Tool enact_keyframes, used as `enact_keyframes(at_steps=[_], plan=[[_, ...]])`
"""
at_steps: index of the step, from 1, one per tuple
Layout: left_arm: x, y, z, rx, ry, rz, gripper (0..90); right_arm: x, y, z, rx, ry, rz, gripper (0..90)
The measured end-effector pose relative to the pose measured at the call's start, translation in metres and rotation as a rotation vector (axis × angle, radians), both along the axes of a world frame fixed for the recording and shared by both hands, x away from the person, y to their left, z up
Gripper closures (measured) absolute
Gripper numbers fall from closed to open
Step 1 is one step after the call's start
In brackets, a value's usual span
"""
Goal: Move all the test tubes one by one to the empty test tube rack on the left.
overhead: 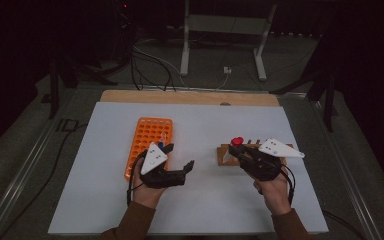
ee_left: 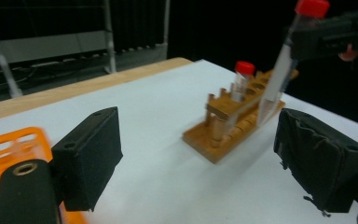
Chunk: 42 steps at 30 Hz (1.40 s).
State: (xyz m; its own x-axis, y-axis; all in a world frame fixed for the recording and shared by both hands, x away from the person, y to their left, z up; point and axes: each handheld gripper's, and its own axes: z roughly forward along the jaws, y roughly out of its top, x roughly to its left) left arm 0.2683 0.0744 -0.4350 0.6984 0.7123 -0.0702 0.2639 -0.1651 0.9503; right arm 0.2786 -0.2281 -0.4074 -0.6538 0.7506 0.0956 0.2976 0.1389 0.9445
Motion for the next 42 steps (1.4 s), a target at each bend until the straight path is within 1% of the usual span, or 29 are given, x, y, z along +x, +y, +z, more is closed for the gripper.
enact_keyframes(at_steps=[3, 5, 9, 11, 12, 14, 15, 18, 20, 23, 26, 33, 36, 40, 42], plan=[[0.0, -0.016, -0.002, 0.022, 0.01, -0.04, 17.1, -0.002, 0.004, 0.001, 0.006, 0.005, 0.02, 74.5], [0.0, -0.026, -0.003, 0.045, 0.01, -0.064, 17.6, -0.003, 0.007, 0.0, 0.007, 0.008, 0.031, 74.5], [0.0, -0.044, -0.003, 0.061, 0.015, -0.097, 19.3, -0.005, 0.015, -0.002, 0.0, 0.018, 0.058, 74.5], [0.001, -0.052, -0.003, 0.068, 0.02, -0.108, 23.4, -0.006, 0.019, -0.003, -0.007, 0.023, 0.07, 74.5], [0.001, -0.055, -0.004, 0.076, 0.023, -0.114, 26.9, -0.006, 0.02, -0.004, -0.013, 0.022, 0.077, 74.5], [0.002, -0.061, -0.005, 0.079, 0.03, -0.123, 36.4, -0.008, 0.024, -0.005, -0.019, 0.024, 0.088, 74.5], [0.002, -0.063, -0.005, 0.096, 0.026, -0.118, 41.5, -0.008, 0.025, -0.005, -0.021, 0.025, 0.093, 74.5], [0.001, -0.068, -0.007, 0.104, 0.015, -0.135, 55.6, -0.009, 0.028, -0.006, -0.026, 0.025, 0.106, 74.5], [0.001, -0.069, -0.007, 0.11, 0.015, -0.144, 62.0, -0.01, 0.03, -0.006, -0.028, 0.027, 0.113, 74.5], [0.001, -0.069, -0.007, 0.102, 0.016, -0.149, 68.4, -0.01, 0.032, -0.007, -0.032, 0.032, 0.124, 74.5], [0.002, -0.069, -0.007, 0.104, 0.015, -0.16, 72.9, -0.011, 0.034, -0.008, -0.035, 0.029, 0.134, 74.5], [0.001, -0.068, -0.007, 0.114, 0.004, -0.164, 75.2, -0.01, 0.034, -0.008, -0.036, 0.032, 0.148, 73.4], [0.002, -0.066, -0.008, 0.114, 0.007, -0.154, 75.2, -0.01, 0.031, -0.006, -0.001, 0.031, 0.151, 60.5], [0.003, -0.06, -0.011, 0.105, 0.014, -0.136, 75.2, -0.01, 0.025, -0.003, 0.027, 0.014, 0.145, 44.9], [0.003, -0.056, -0.012, 0.108, 0.015, -0.127, 75.2, -0.01, 0.022, -0.002, 0.042, 0.009, 0.136, 37.9]])
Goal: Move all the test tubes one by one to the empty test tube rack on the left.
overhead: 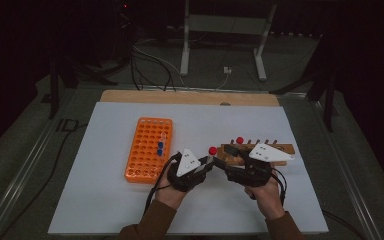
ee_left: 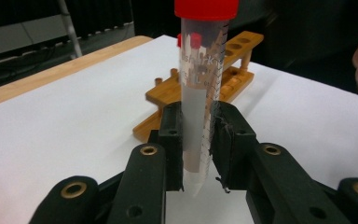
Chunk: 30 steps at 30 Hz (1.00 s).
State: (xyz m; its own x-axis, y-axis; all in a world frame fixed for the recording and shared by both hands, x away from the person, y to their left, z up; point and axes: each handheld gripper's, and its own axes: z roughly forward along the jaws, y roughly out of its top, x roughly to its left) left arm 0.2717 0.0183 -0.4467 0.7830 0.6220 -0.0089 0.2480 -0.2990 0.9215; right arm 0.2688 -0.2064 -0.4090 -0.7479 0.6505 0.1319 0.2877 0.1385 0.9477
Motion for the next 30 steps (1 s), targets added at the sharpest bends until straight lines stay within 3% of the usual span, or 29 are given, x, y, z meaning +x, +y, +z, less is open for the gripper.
enact_keyframes(at_steps=[6, 13, 18, 30], plan=[[0.0, 0.016, -0.001, 0.003, 0.002, 0.029, 75.2, 0.004, -0.008, 0.0, 0.007, 0.012, -0.051, 18.4], [0.0, 0.039, -0.006, 0.0, 0.009, 0.062, 75.1, 0.01, -0.013, -0.005, -0.044, 0.029, -0.125, 3.6], [0.001, 0.056, -0.008, -0.002, 0.012, 0.086, 75.1, 0.012, -0.017, -0.007, -0.057, 0.037, -0.154, 0.4], [0.003, 0.093, -0.011, -0.003, -0.006, 0.162, 75.0, 0.01, -0.018, -0.005, -0.055, 0.023, -0.156, 0.0]])
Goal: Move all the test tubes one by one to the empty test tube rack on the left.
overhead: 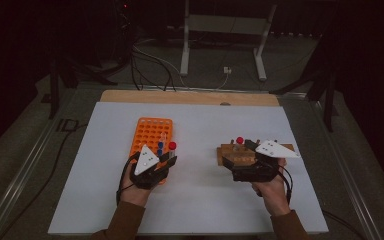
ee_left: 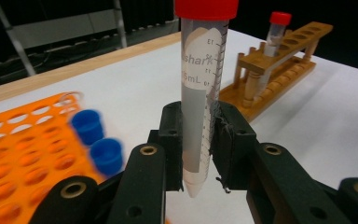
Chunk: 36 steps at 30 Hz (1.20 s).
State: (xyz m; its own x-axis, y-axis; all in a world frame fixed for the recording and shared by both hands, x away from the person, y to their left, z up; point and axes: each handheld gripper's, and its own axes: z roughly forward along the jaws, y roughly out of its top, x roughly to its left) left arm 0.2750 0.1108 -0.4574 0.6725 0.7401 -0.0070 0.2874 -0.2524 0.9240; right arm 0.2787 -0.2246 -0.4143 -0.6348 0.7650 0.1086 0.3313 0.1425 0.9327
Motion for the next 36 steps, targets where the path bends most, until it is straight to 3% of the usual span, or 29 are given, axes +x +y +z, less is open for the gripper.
enact_keyframes(at_steps=[14, 20, 36], plan=[[-0.001, 0.022, -0.011, 0.052, 0.0, 0.052, 74.9, -0.001, -0.001, 0.001, 0.007, -0.008, 0.004, 0.0], [-0.001, 0.024, -0.017, 0.059, 0.027, 0.056, 74.8, -0.002, -0.001, 0.002, -0.002, -0.013, 0.009, 0.0], [0.001, 0.019, -0.031, 0.161, 0.104, 0.074, 75.0, 0.0, -0.008, 0.003, 0.005, -0.015, -0.013, 0.0]])
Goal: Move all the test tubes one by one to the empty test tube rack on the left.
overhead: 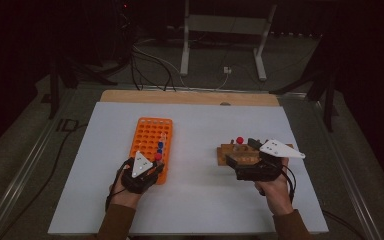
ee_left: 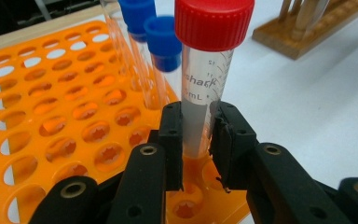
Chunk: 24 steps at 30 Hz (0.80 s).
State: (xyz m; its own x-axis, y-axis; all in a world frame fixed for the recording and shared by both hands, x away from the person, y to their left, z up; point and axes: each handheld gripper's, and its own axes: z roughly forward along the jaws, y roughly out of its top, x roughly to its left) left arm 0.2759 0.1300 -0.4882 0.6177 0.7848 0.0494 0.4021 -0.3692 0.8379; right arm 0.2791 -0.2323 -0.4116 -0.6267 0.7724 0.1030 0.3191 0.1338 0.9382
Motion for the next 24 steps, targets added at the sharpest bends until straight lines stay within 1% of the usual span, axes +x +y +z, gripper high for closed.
enact_keyframes(at_steps=[8, 12, 17, 20, 22, 24], plan=[[0.001, -0.002, -0.004, 0.021, 0.023, 0.012, 75.1, 0.003, -0.004, -0.003, -0.007, 0.008, -0.02, 0.0], [0.002, -0.002, -0.004, 0.009, 0.036, 0.018, 75.1, 0.006, -0.005, -0.006, -0.037, 0.008, -0.045, 0.0], [0.002, -0.001, -0.003, 0.001, 0.045, 0.018, 74.4, 0.013, -0.009, -0.015, -0.072, 0.028, -0.092, 3.0], [0.001, 0.0, -0.003, -0.008, 0.051, 0.021, 69.5, 0.018, -0.013, -0.021, -0.074, 0.047, -0.114, 5.4], [0.0, 0.001, -0.003, -0.02, 0.057, 0.014, 67.2, 0.021, -0.015, -0.024, -0.077, 0.058, -0.126, 6.8], [-0.001, 0.002, -0.001, -0.034, 0.052, 0.009, 65.4, 0.024, -0.018, -0.028, -0.079, 0.069, -0.14, 9.9]])
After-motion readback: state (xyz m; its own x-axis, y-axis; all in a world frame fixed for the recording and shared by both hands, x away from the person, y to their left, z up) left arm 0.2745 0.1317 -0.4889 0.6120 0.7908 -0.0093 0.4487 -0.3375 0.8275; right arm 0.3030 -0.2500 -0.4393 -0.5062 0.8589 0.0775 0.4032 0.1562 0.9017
